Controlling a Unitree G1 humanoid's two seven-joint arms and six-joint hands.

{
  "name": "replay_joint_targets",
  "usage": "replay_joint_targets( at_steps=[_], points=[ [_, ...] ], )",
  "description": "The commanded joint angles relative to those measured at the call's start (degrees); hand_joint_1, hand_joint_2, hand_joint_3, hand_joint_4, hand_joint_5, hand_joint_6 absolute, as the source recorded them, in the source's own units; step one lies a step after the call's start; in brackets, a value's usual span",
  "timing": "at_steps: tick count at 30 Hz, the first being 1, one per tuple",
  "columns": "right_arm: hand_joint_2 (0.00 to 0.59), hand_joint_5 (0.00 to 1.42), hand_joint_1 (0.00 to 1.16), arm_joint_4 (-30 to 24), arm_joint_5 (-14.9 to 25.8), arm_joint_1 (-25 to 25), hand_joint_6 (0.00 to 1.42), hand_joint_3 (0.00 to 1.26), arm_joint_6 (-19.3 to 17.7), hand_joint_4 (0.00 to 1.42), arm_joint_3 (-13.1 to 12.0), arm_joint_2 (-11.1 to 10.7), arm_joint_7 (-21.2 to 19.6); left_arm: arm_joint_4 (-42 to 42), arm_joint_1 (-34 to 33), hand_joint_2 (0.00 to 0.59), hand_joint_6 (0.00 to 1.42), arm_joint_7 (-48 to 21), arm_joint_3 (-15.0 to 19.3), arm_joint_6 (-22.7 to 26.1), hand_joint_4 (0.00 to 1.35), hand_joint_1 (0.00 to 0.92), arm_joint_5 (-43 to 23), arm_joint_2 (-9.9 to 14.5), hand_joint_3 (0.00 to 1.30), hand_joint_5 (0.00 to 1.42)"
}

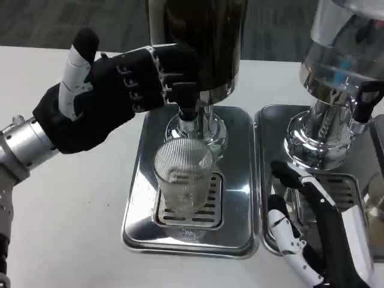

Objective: Grasp the cup under the faucet to collect the drink, then remove the cup.

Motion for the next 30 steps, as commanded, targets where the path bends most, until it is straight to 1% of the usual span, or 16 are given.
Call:
replay_joint_targets(
  at_steps=[1,6,13,17,24,30],
  points=[
    [0.398,0.26,0.32,0.62,0.69,0.29,0.18,0.29,-1.03,0.29,-0.33,0.32,-0.91,0.97,-1.28,0.052,0.29,-0.69,-0.91,-2.9,0.21,0.0,1.78,-0.77,0.31,0.23],
    [0.398,0.26,0.32,0.75,1.32,0.62,0.18,0.29,-1.1,0.3,-0.54,0.69,-1.0,2.11,-1.75,0.055,0.29,-1.2,-1.51,-6.14,0.21,0.0,3.27,-1.61,0.32,0.23],
    [0.398,0.26,0.32,0.66,1.27,0.76,0.18,0.29,-1.25,0.31,-0.91,0.61,-1.16,2.81,-1.52,0.052,0.28,-1.37,-2.19,-11.0,0.22,0.0,4.75,-2.51,0.32,0.24],
    [0.398,0.27,0.32,0.66,1.42,0.67,0.18,0.29,-1.26,0.31,-0.96,0.62,-0.98,2.71,-1.2,0.051,0.27,-1.44,-2.75,-13.65,0.22,0.0,5.46,-2.64,0.32,0.23],
    [0.398,0.27,0.32,0.57,1.62,0.69,0.18,0.29,-1.22,0.31,-1.16,0.49,-0.71,3.5,-0.68,0.052,0.26,-1.88,-3.71,-15.96,0.22,0.0,6.64,-2.41,0.33,0.23],
    [0.398,0.27,0.32,0.21,1.94,0.65,0.18,0.29,-1.09,0.32,-1.29,0.29,-0.39,3.94,-0.15,0.052,0.26,-3.02,-4.41,-16.91,0.22,0.0,7.29,-2.31,0.33,0.23]
  ],
)
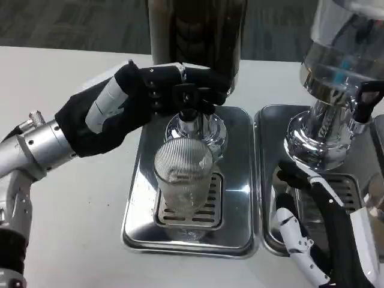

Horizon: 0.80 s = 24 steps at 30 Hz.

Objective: Grasp the cup under the faucet to collect the drink, then remove the cup.

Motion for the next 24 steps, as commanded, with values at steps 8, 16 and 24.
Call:
replay_joint_targets(
  at_steps=[8,16,24],
  points=[
    [0.398,0.27,0.32,-0.21,0.83,0.51,0.18,0.29,-0.47,0.32,-0.28,-0.35,0.29,0.34,1.8,0.055,0.26,-2.6,-2.46,-3.0,0.22,0.0,1.55,0.54,0.33,0.23],
    [0.399,0.27,0.32,-0.55,1.17,0.38,0.18,0.29,-0.38,0.32,-0.47,-0.79,1.24,-0.42,2.88,0.056,0.27,-2.62,-3.89,-5.48,0.22,0.0,2.27,1.05,0.33,0.23],
    [0.405,0.26,0.3,-0.74,1.6,0.36,0.18,0.29,-0.18,0.31,-0.77,-0.99,2.15,-1.61,4.5,0.055,0.27,-1.47,-5.13,-11.5,0.21,0.0,3.59,1.93,0.32,0.22]
  ],
)
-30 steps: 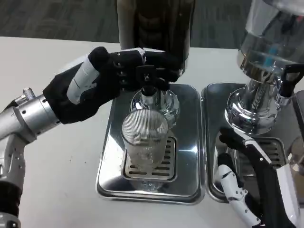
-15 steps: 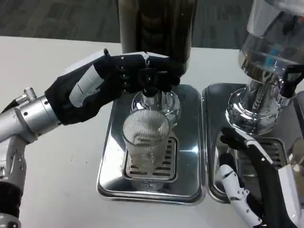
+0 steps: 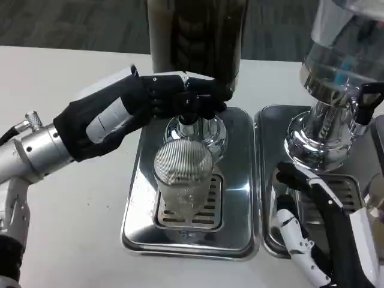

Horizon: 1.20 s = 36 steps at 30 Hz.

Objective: Grasp the cup under the faucet to collect the drink, then remove the cup.

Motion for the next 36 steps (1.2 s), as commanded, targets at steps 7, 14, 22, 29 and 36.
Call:
replay_joint_targets(
  at_steps=[7,14,22,29,36],
  points=[
    [0.405,0.26,0.3,-0.93,0.84,0.39,0.18,0.29,0.01,0.31,-0.64,-0.33,0.97,-0.9,3.78,0.055,0.27,0.16,-3.56,-7.23,0.2,0.0,4.09,1.55,0.31,0.22],
    [0.405,0.26,0.3,-1.23,1.06,0.76,0.18,0.29,0.01,0.31,-0.87,-0.22,1.32,-0.55,3.84,0.054,0.27,1.59,-4.26,-10.19,0.2,0.0,5.31,2.05,0.31,0.21],
    [0.405,0.26,0.3,-1.76,1.06,1.32,0.18,0.29,-0.17,0.31,-0.84,-0.08,1.46,-0.66,4.1,0.054,0.27,3.8,-5.75,-14.71,0.18,0.0,6.96,3.08,0.3,0.18],
    [0.372,0.25,0.32,-1.86,0.8,0.53,0.18,0.27,-0.8,0.29,-0.68,-0.98,2.54,-0.94,4.68,0.059,0.26,5.93,-6.76,-17.15,0.17,0.0,7.64,3.72,0.29,0.17],
    [0.236,0.22,0.42,-2.32,0.69,-0.93,0.16,0.18,0.37,0.2,0.3,-2.3,5.53,-1.76,5.42,0.059,0.26,7.59,-7.76,-17.97,0.17,0.0,7.9,4.45,0.29,0.17]
  ],
)
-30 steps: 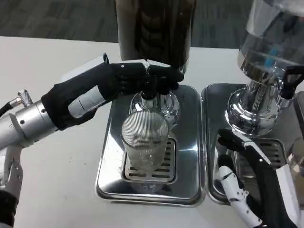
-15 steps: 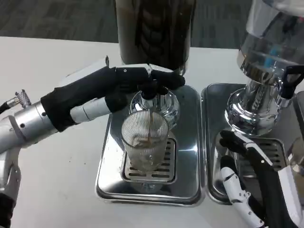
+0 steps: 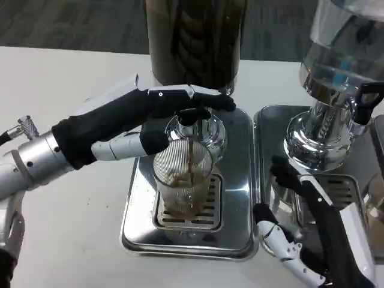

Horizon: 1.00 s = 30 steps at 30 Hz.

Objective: Grasp the cup under the faucet to collect the drink, then remove the cup.

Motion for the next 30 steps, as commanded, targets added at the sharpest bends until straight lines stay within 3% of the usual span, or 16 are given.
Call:
replay_joint_targets(
  at_steps=[1,14,30],
  points=[
    [0.235,0.21,0.43,-0.41,0.58,-0.65,0.16,0.17,0.45,0.19,0.13,-0.42,1.19,-0.49,2.46,0.059,0.26,-1.15,-2.04,-0.95,0.17,0.0,3.41,1.19,0.29,0.17],
    [0.226,0.12,0.45,1.12,2.42,-4.83,0.1,0.1,3.23,0.11,1.09,-1.02,5.76,-1.96,3.29,0.065,0.26,0.22,-2.5,-0.97,0.17,0.0,2.78,2.18,0.29,0.16],
    [0.217,0.08,0.49,4.46,2.66,-8.77,0.05,0.06,4.57,0.07,2.14,-1.04,6.26,-3.54,3.98,0.075,0.26,0.9,-2.82,-2.03,0.18,0.0,2.46,3.29,0.29,0.16]
  ],
)
